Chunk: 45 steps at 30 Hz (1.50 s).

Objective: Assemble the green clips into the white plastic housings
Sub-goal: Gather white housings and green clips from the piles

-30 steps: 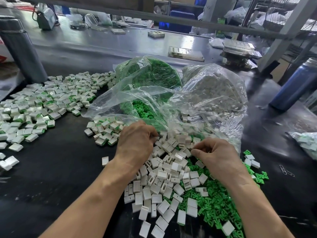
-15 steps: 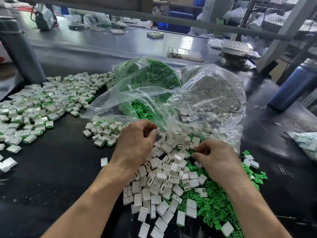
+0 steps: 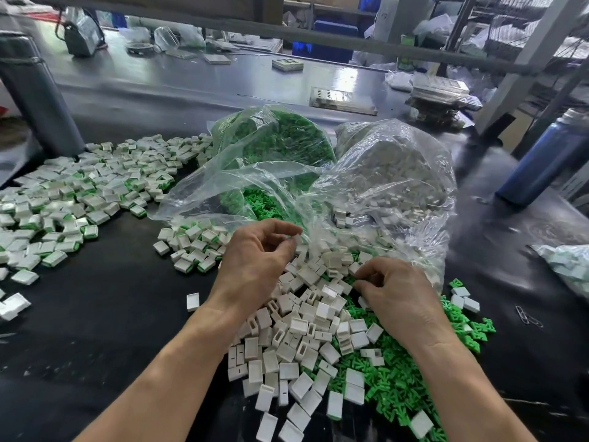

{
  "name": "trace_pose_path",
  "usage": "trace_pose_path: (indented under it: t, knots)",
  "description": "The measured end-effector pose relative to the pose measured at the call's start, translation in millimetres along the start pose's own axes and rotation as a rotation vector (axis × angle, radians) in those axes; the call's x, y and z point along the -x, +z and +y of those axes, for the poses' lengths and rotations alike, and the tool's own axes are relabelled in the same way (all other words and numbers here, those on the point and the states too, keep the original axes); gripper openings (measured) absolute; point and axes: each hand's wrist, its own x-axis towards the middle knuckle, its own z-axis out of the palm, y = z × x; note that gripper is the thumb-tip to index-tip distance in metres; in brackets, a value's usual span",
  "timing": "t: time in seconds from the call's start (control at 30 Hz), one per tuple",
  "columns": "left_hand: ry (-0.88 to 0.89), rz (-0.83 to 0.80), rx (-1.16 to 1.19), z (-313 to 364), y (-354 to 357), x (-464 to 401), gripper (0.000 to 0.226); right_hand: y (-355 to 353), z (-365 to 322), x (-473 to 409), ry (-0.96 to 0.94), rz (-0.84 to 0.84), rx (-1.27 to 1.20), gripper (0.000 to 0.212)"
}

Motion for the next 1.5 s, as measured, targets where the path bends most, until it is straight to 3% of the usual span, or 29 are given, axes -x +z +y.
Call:
trace_pose_path:
  t: [0.23,0.33,0.47,0.57,0.7,1.33,1.5]
  knots:
    - [0.007,-0.041,0.015,4.5,2.5,1.3,0.014,-0.1,0.5,3.9,-0.102,0.130,-0.130,0.004]
    - [0.012,-0.060,0.031,6.7,3.5,2.5,0.015,0.5,-2.7,6.2,-0.158,0.156,-0.339,0.008]
    - [0.031,-0.103,0.033,8.7,5.2,3.6,0.016,1.4,-7.6,8.8,-0.160,0.050,-0.671,0.003]
    - [0.052,-0.117,0.017,9.7,8.0,3.9,0.015,2.9,-11.4,10.6,-0.137,-0.065,-0.951,0.018]
    - [0.068,-0.139,0.033,11.2,10.5,6.1,0.013,5.9,-14.2,9.6,-0.128,-0.128,-1.121,0.011]
    - [0.103,-0.202,0.069,9.5,14.2,7.7,0.016,6.8,-18.9,11.8,-0.150,-0.084,-1.207,0.022]
    - [0.104,-0.196,0.074,8.2,14.1,6.4,0.014,6.7,-17.4,13.7,-0.204,-0.053,-1.076,0.020]
